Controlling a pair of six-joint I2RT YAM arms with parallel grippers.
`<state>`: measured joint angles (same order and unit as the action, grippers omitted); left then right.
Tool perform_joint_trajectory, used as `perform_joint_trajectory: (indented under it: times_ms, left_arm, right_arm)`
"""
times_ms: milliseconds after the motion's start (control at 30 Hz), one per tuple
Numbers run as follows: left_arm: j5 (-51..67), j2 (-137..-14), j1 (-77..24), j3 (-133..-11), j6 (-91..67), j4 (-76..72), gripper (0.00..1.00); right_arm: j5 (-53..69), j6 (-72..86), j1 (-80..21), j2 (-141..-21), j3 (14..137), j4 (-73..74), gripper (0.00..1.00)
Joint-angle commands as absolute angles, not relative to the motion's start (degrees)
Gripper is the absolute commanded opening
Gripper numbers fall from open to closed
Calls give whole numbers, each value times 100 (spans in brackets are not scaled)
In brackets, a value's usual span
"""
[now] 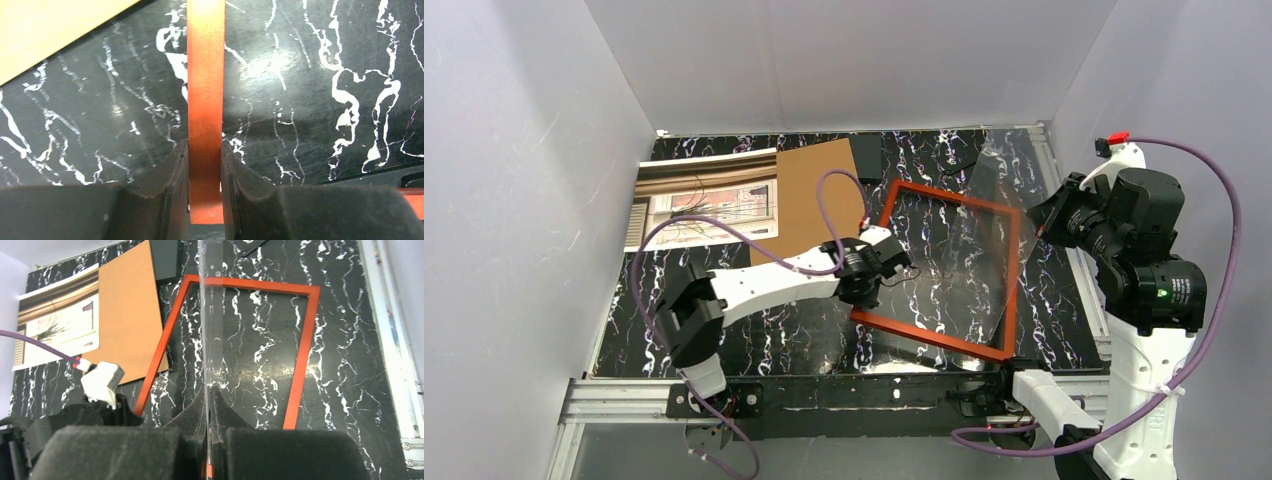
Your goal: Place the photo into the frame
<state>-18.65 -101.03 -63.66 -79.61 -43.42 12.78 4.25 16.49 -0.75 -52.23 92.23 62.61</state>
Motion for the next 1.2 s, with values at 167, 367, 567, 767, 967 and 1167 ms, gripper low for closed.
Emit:
perform_joint_trajectory:
  times_ms: [167,367,567,767,967,1167]
  left_arm:
    - [-2729,-8718,-6296,-6575,-5040,1803,0]
    - [-2553,-8196,-6303,-5534,-5656,1872,0]
    - [-2475,-8014,-6326,-4968,-5925,1843,0]
    - [-2628,-8002,-6328,-5113,-5647,2080,38]
    - [-2784,-7897,-6328,-5225,-5304,2294,87]
    - [-2201,-7739,-5930,-5159,-4687,1968,94]
  right_arm:
    - [1683,1638,-59,-4980,8651,5532,1]
    - [2178,1659,-62,-4897,8151,5276,1]
    - [2298,1652,-63,-4895,7812,5153,1]
    - [2292,1602,-63,-4900,7742,5165,1]
    - [2136,1538,-61,-4871,7740,5259,1]
    - [2048,1551,-64,-4865,7732,5291,1]
